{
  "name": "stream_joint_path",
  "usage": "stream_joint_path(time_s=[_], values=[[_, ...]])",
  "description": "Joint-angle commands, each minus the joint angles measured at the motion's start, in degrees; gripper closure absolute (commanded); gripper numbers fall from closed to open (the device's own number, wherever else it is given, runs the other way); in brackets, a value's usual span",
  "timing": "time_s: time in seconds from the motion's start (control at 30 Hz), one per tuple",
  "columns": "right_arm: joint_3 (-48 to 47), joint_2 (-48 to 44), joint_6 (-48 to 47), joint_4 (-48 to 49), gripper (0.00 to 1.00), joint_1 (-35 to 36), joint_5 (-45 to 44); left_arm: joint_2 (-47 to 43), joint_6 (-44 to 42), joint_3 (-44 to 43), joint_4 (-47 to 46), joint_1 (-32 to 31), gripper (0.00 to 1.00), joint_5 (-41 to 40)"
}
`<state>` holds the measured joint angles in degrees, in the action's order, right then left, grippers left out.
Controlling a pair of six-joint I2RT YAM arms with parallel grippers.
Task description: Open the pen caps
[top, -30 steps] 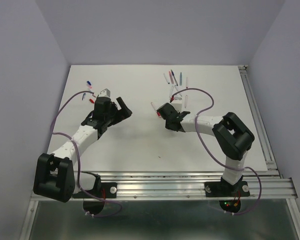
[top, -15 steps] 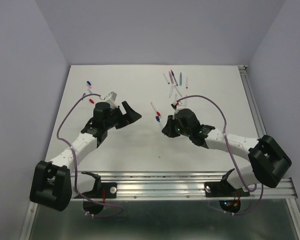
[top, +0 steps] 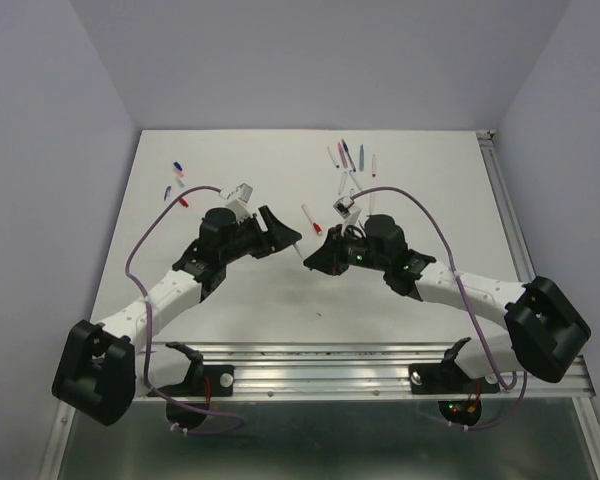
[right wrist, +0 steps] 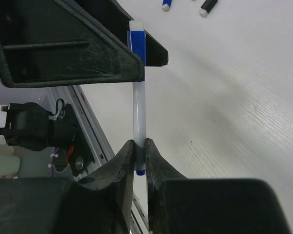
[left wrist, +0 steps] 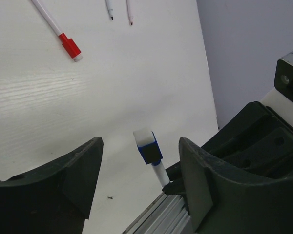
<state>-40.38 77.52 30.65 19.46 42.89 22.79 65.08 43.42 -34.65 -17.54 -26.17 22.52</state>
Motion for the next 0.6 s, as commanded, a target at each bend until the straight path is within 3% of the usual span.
stream_joint_path(time_s=[0.0,0.03,0.13,0.27,0.37,0.5,0.57], values=[[1.18,-1.14,0.99,5.76,0.96,0.61,4.11,0.22,0.97,-0.50,-3.38,-1.25,0.33,-0.90],[1.27,-1.14,1.16,5.76,0.96,0.61,4.28,0.40,0.88,-0.59,-3.46,-1.34,0.50,-0.99],[1.45,-1.31,1.42,5.67,0.96,0.61,4.11,0.49,0.97,-0.59,-3.47,-1.51,0.77,-1.08],[1.45,-0.79,1.95,6.02,0.92,0.61,3.58,0.40,1.23,-0.59,-3.38,-1.86,1.00,-1.08],[0.66,0.00,1.87,6.38,0.85,0.70,3.67,0.40,1.58,-0.50,-3.55,-2.39,1.00,-1.52],[-1.45,1.58,0.73,5.50,0.65,0.70,4.28,0.31,2.11,-0.33,-3.64,-2.92,1.00,-2.31],[-2.85,2.11,-0.15,5.41,0.59,0.70,4.28,0.14,2.46,-0.15,-3.73,-3.09,1.00,-2.66]])
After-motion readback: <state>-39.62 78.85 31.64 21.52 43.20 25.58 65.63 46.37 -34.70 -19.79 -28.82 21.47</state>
